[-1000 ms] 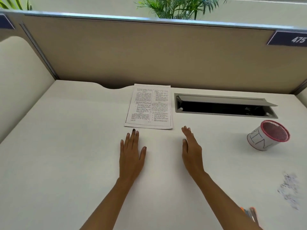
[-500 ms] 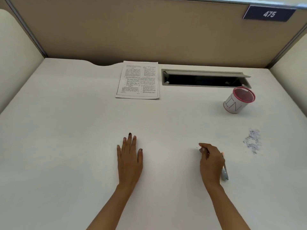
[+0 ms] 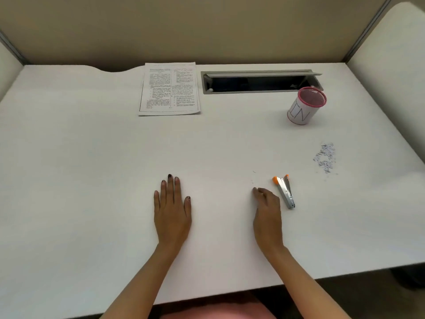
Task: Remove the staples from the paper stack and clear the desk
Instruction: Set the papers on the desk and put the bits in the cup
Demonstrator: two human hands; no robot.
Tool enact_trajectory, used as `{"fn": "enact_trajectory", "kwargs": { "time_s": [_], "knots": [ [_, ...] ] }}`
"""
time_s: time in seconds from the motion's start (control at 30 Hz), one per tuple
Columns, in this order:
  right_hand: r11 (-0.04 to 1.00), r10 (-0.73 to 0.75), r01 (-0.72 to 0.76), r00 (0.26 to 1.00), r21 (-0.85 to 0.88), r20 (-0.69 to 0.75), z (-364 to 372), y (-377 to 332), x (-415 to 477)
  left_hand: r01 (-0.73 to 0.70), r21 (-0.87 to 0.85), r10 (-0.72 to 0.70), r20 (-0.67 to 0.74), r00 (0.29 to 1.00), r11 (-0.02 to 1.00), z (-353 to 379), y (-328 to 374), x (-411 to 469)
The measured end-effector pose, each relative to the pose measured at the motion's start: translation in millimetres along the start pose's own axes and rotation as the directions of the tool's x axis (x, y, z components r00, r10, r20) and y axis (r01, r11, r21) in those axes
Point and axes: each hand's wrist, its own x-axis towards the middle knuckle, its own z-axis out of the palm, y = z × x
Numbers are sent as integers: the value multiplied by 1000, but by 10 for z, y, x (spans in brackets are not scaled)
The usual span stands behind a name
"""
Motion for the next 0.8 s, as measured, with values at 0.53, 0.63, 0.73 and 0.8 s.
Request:
{"fn": "enact_trajectory", "kwargs": {
  "time_s": [0.53, 0.63, 0.73, 0.8],
  "knots": [
    [975, -147, 160, 985, -157, 95, -150, -111, 779, -14, -4, 14, -9, 1000, 1000, -3, -16, -20],
    [981, -127, 145, 982, -130, 139, -174, -87, 814, -11, -2, 11, -11, 1000, 1000, -2, -17, -23],
    [978, -117, 146, 976, -148, 185, -157, -68, 840, -10, 1, 10, -9, 1000, 1000, 7, -17, -19],
    [968, -134, 173, 969, -183, 207, -156, -60, 832, -9, 0, 9, -13, 1000, 1000, 11, -21, -19]
  ]
}}
